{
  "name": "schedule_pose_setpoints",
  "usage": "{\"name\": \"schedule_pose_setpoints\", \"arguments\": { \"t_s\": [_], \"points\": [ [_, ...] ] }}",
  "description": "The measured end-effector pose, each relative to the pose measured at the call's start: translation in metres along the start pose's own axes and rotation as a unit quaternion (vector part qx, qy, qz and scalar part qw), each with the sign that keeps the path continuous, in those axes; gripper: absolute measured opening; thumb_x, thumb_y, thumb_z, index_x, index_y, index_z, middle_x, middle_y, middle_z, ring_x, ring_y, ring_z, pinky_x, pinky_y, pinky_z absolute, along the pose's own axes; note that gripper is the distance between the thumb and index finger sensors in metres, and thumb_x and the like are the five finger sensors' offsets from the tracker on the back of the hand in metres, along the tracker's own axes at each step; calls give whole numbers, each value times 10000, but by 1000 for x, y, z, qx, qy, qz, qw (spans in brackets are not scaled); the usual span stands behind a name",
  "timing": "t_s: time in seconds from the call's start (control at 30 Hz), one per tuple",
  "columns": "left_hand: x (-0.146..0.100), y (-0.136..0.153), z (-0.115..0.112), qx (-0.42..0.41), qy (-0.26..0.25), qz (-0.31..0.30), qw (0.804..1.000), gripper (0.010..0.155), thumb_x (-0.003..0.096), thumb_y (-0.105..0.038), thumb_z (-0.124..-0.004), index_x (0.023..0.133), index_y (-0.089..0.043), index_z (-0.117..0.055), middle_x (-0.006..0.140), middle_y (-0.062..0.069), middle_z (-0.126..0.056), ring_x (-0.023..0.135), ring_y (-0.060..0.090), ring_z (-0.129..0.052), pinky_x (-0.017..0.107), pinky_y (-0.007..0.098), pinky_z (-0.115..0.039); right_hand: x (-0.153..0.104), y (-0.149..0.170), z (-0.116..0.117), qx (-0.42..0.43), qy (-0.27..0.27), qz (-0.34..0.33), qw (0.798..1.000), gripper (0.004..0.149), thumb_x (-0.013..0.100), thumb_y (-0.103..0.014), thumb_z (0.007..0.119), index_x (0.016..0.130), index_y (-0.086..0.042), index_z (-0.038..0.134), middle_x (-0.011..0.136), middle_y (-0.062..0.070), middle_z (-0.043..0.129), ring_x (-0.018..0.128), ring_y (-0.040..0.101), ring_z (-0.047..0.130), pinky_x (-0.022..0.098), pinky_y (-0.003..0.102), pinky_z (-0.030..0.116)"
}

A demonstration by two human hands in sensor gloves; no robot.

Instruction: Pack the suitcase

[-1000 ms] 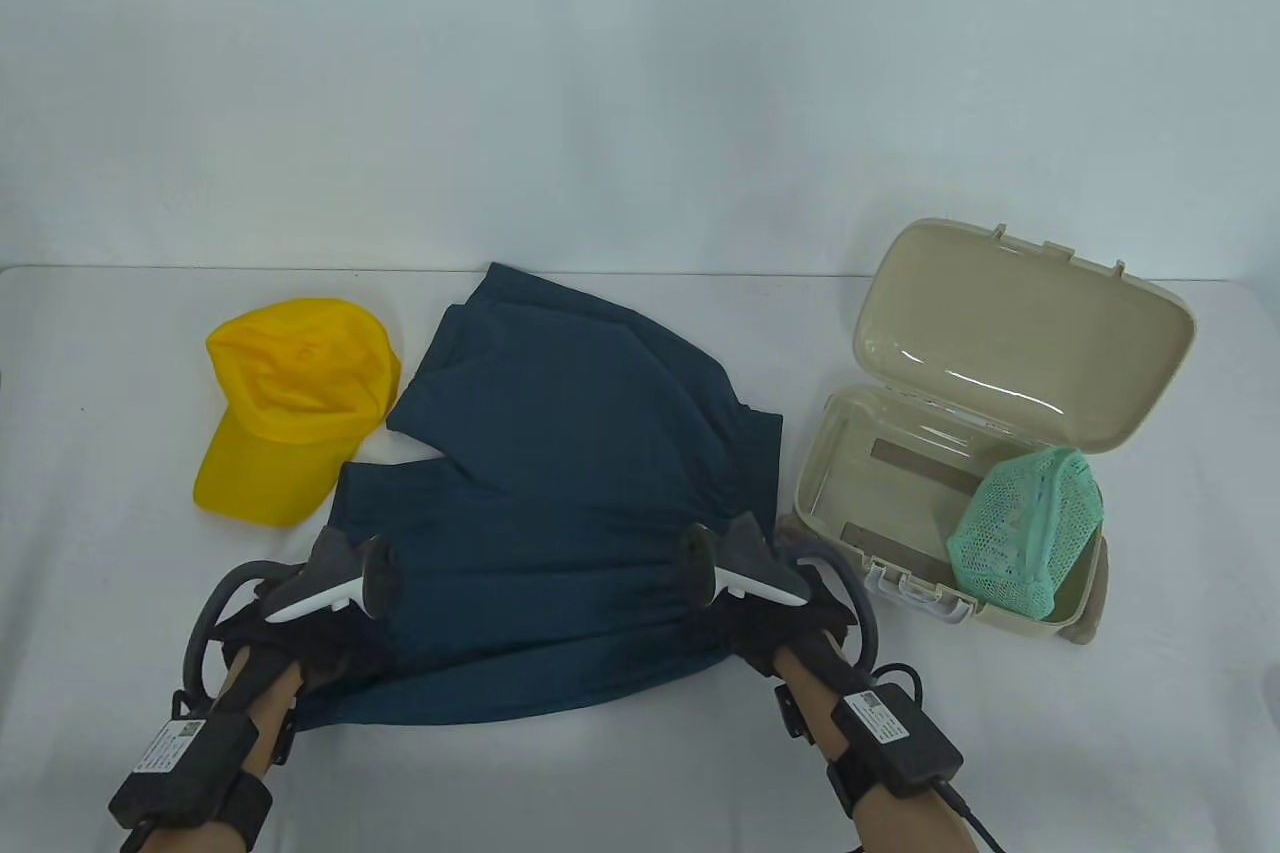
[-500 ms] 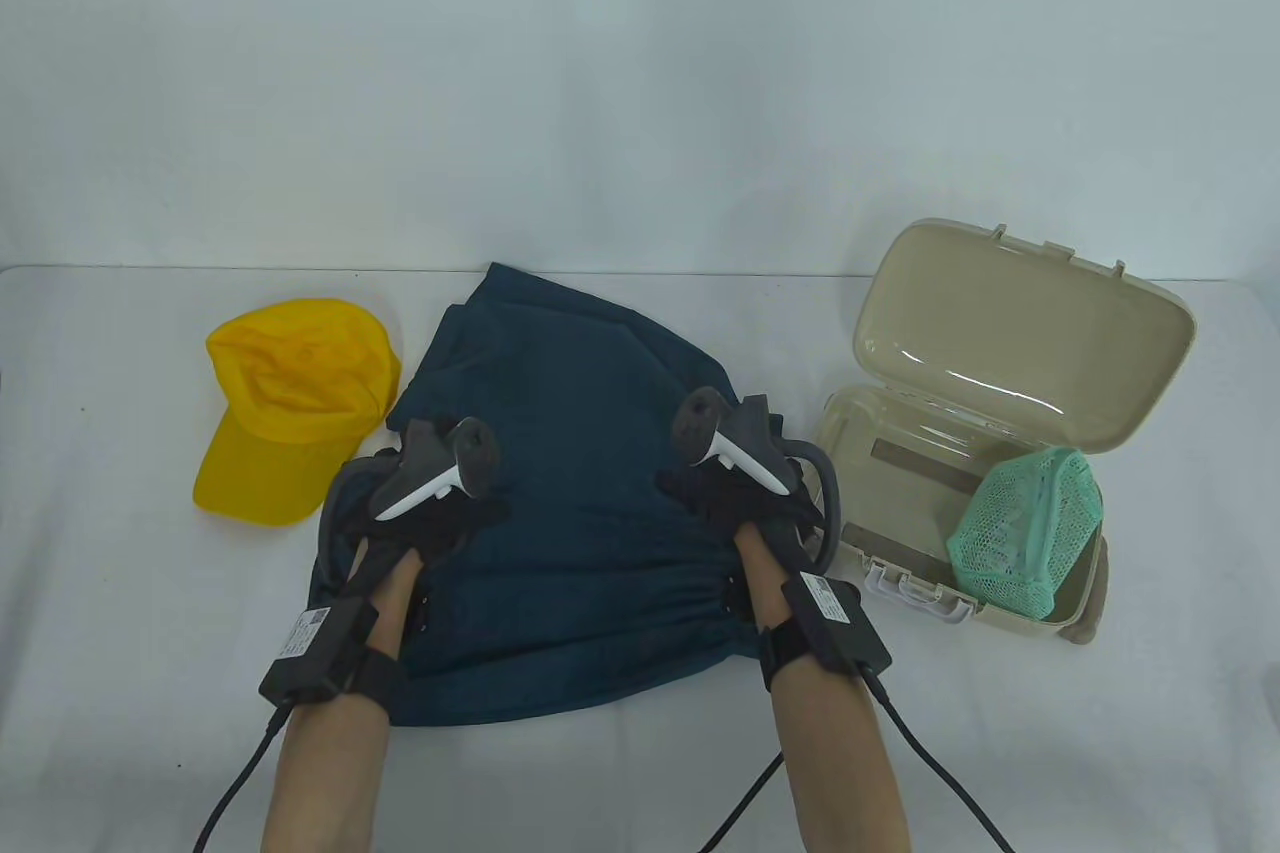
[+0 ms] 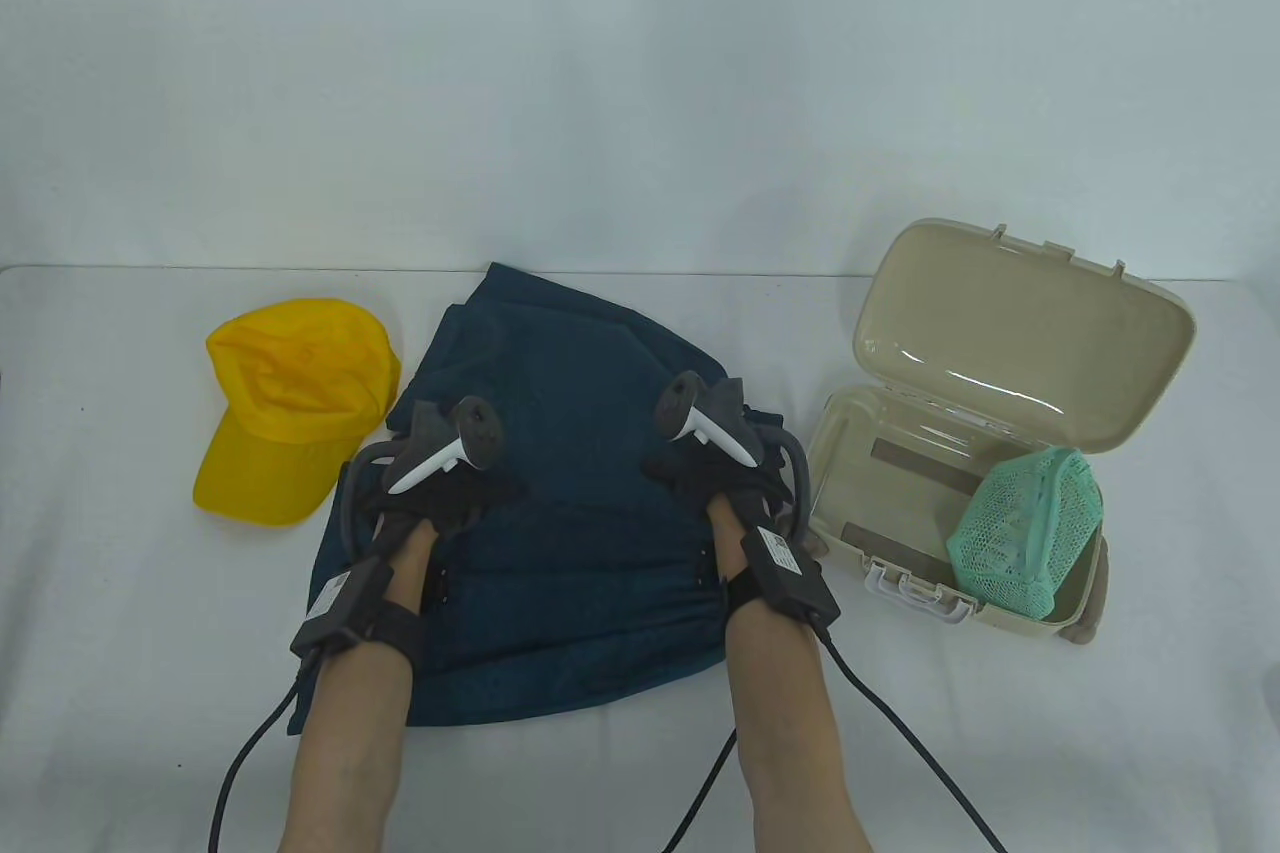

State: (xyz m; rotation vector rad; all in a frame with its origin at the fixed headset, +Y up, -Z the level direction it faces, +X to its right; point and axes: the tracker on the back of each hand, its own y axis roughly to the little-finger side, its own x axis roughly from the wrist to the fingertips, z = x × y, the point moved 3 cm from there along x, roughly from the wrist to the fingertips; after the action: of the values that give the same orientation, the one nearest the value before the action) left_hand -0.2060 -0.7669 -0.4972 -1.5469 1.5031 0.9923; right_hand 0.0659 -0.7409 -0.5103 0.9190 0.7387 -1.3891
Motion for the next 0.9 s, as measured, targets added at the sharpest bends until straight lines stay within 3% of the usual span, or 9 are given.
{"name": "schedule_pose_setpoints", "arguments": {
  "t_s": [0.2,0.27,0.57,0.7,0.9],
  "points": [
    [9,8,-19,5,29,13,999,899,435,-710,-566,1154,-325,-189,1266,85,-219,1164,397,-210,828,573,-288,19,6,21,-6,-47,12,999,956,473,-698,520,1133,-80,211,1200,222,264,1082,527,339,758,637,412],
    [9,14,-23,-10,37,19,999,890,436,-714,-555,1155,-319,-210,1255,89,-213,1159,415,-256,821,582,-314,22,5,22,-8,-39,16,999,958,473,-700,517,1132,-73,218,1194,230,256,1072,534,317,755,637,400],
    [6,18,-15,0,32,22,999,895,442,-711,-552,1160,-306,-202,1261,111,-236,1166,412,-288,829,572,-329,25,10,17,-5,-36,21,999,957,474,-702,518,1135,-69,239,1194,240,276,1067,546,345,747,643,409],
    [-18,14,4,46,3,2,999,892,441,-708,-552,1163,-324,-195,1271,78,-190,1177,403,-229,836,583,-318,12,7,2,-22,-15,-3,1000,929,481,-691,525,1140,-94,256,1207,214,303,1082,535,401,750,637,442],
    [-84,16,33,59,-40,-45,996,900,444,-703,-574,1169,-330,-192,1285,74,-224,1193,403,-271,834,614,-377,-51,-3,-21,-37,64,-107,991,863,482,-691,542,1142,-162,369,1211,149,441,1080,465,576,725,634,570]
  ]
}}
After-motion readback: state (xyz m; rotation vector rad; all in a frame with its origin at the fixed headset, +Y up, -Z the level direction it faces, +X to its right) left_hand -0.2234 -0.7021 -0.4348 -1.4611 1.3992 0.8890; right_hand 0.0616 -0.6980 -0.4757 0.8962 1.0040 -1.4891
